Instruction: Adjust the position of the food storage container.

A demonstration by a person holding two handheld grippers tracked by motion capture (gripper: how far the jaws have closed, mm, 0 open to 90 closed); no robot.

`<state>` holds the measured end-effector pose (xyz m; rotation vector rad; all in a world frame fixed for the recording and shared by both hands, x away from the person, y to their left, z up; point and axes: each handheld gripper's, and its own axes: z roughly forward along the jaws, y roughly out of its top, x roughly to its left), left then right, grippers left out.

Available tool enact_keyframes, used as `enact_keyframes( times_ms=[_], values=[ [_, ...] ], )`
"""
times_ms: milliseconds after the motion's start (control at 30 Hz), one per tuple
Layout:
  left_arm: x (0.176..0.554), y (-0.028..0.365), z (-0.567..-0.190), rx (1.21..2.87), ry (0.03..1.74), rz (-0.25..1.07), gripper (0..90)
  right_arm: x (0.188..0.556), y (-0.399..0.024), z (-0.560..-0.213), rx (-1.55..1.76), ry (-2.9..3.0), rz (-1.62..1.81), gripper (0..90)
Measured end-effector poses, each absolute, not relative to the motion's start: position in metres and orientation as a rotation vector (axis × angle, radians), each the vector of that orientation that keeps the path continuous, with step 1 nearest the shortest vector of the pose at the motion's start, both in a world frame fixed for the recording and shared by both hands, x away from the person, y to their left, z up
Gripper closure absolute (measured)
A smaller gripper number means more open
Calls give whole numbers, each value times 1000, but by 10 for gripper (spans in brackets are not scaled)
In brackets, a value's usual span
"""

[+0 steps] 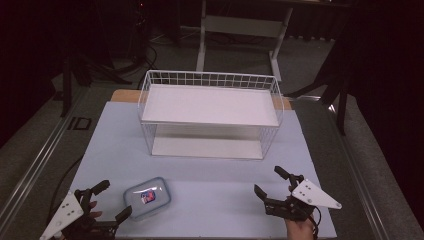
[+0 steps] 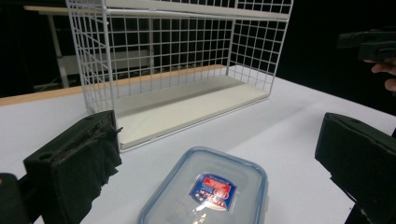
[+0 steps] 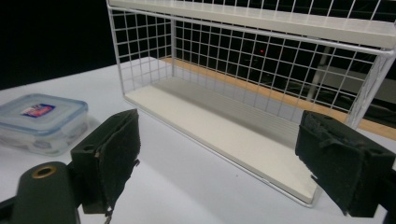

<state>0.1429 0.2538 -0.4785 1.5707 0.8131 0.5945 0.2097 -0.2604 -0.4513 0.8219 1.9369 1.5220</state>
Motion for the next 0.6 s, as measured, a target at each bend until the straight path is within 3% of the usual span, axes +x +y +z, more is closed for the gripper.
enact_keyframes(
  times_ms=[600],
  values=[
    [138, 260, -463, 1568, 813, 546, 6, 206, -259, -450, 804, 1937, 1544, 139]
  ],
)
